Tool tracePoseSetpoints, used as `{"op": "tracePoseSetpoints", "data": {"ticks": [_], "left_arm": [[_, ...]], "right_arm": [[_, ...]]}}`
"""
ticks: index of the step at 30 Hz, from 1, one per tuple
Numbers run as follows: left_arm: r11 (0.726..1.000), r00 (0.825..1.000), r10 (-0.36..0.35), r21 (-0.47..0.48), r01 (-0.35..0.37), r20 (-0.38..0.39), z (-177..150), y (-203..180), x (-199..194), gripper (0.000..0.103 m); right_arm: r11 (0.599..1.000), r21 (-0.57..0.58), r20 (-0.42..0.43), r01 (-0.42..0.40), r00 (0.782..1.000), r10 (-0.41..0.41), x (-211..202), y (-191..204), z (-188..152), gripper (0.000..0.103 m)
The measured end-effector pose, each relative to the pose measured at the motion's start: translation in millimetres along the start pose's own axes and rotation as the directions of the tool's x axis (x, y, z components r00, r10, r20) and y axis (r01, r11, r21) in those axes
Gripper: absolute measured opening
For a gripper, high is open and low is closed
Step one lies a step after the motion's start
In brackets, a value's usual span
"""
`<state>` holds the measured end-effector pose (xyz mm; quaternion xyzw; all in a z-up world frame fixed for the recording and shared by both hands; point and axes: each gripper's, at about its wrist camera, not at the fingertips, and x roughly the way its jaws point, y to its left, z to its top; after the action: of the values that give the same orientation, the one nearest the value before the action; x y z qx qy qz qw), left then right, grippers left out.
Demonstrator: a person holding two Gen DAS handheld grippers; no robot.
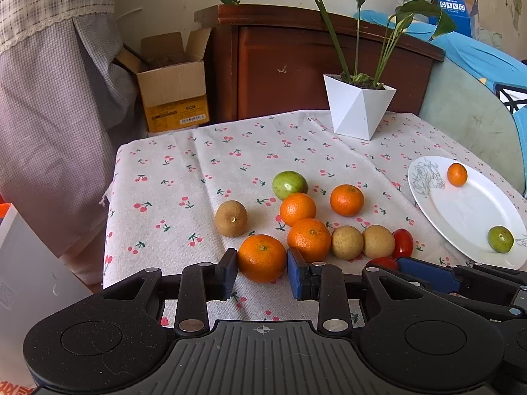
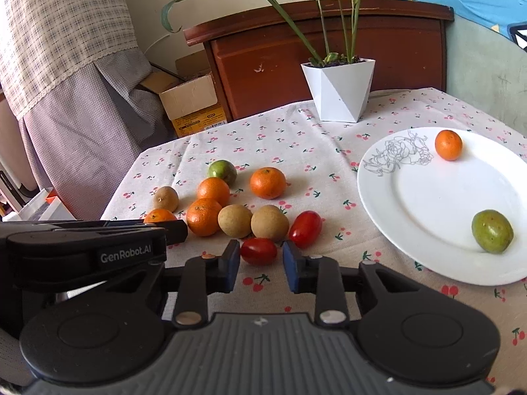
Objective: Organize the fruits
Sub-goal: 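Carry the orange and tomato onto the white plate and open both grippers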
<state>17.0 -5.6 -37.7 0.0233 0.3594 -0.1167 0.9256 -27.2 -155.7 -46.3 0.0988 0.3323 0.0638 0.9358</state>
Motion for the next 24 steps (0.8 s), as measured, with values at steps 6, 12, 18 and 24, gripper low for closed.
{"op": "tracePoseSetpoints", "data": {"ticks": [6, 12, 18, 24], "left_arm": [[1.0, 1.0, 0.001, 0.003, -0.001, 0.016, 2.5, -2.9, -4.8, 0.029], [1.0, 0.998, -0.017, 0.003, 0.017, 0.057, 12.5, -11.9, -17.0, 0.029], [0.996, 0.993, -0.092, 0.004, 0.092, 0.076, 23.8, -32.6, -23.1, 0.029], [0.984, 0.982, -0.179, 0.019, 0.178, 0.06, 33.9, -61.3, -24.2, 0.029]], "right_arm": [[1.0, 0.025, 0.003, -0.003, 1.0, 0.003, -5.3, -3.3, 3.1, 0.023], [1.0, 0.011, 0.055, -0.013, 0.998, 0.013, -22.9, -3.3, 14.2, 0.023], [0.998, 0.065, 0.091, 0.025, 0.995, -0.031, -39.9, -25.0, 26.1, 0.023], [0.983, 0.17, 0.076, 0.074, 0.993, -0.088, -57.1, -58.4, 35.2, 0.023]]}}
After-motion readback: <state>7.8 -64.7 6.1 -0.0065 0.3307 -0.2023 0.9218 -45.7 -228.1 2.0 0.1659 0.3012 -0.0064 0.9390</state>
